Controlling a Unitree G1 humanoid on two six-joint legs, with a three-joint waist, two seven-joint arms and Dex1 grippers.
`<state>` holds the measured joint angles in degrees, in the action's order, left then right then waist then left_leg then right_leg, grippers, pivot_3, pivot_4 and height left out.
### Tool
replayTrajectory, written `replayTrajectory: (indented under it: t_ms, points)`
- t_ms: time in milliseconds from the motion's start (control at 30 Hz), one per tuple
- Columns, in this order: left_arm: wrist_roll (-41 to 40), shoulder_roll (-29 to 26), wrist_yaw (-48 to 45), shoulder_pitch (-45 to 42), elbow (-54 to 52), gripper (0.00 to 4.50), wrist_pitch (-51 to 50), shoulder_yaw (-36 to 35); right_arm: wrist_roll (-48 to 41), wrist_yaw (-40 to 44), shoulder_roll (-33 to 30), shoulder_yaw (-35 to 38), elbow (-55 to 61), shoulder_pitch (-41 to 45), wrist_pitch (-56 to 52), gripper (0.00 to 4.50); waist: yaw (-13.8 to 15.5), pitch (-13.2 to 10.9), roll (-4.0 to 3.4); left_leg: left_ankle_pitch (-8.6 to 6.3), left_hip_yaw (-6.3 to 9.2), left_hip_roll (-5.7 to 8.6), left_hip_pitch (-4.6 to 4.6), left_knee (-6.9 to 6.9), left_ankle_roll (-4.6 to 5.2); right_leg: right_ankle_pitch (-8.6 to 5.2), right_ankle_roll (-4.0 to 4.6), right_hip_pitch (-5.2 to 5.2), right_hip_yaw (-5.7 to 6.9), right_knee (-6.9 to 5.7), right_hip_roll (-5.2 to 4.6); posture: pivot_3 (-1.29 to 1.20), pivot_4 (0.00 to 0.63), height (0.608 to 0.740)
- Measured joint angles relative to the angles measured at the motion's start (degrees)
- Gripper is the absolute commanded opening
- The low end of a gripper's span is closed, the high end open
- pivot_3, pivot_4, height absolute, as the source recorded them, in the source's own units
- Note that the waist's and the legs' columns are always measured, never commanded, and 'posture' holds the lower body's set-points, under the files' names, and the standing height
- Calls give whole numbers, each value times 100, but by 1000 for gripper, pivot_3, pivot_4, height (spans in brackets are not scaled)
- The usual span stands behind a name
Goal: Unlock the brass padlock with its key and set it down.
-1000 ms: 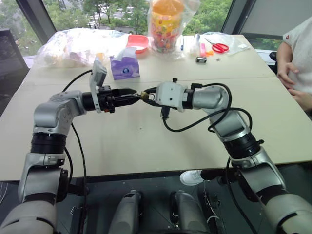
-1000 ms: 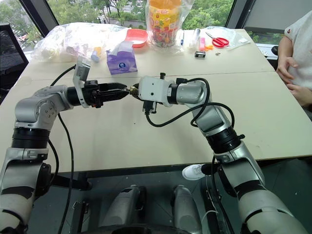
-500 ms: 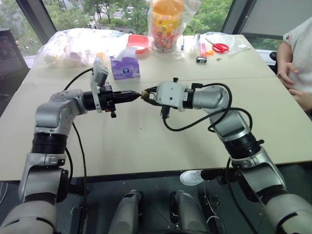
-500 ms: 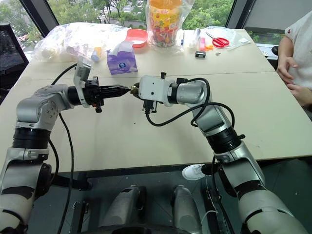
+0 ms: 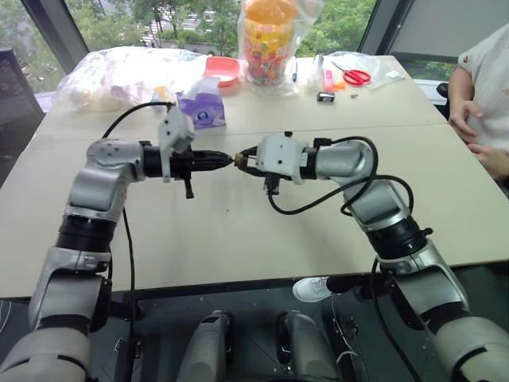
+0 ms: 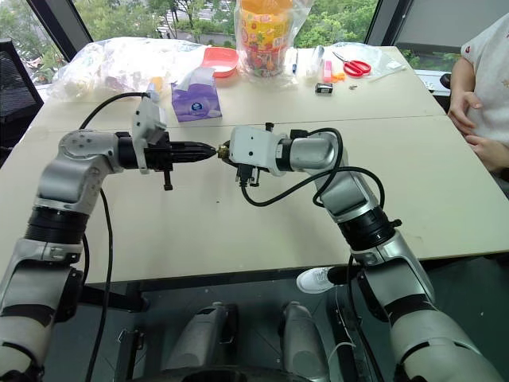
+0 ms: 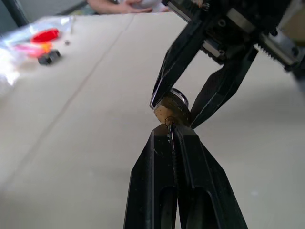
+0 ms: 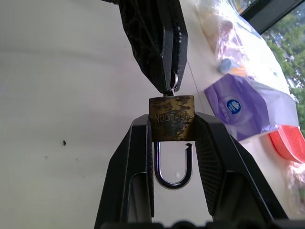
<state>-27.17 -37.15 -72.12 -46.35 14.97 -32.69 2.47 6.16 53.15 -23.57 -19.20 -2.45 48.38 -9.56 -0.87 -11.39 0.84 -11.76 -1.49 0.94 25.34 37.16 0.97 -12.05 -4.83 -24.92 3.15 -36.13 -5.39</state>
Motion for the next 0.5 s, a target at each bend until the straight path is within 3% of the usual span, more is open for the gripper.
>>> replayTrajectory:
  t_ms: [67,500]
  points:
    - [-262,-94,-40,-150,187,2252,-597,-182,-1,-25,4,0,0,1,20,677,9,0,0,0,2,0,0,3,0,-1,-1,2,0,1,1,0,150,740]
    - [-372,269,128,-252,324,2252,-912,-286,7,-223,11,1,0,4,145,677,13,0,0,0,5,2,0,4,0,-1,0,5,-1,1,0,0,150,740]
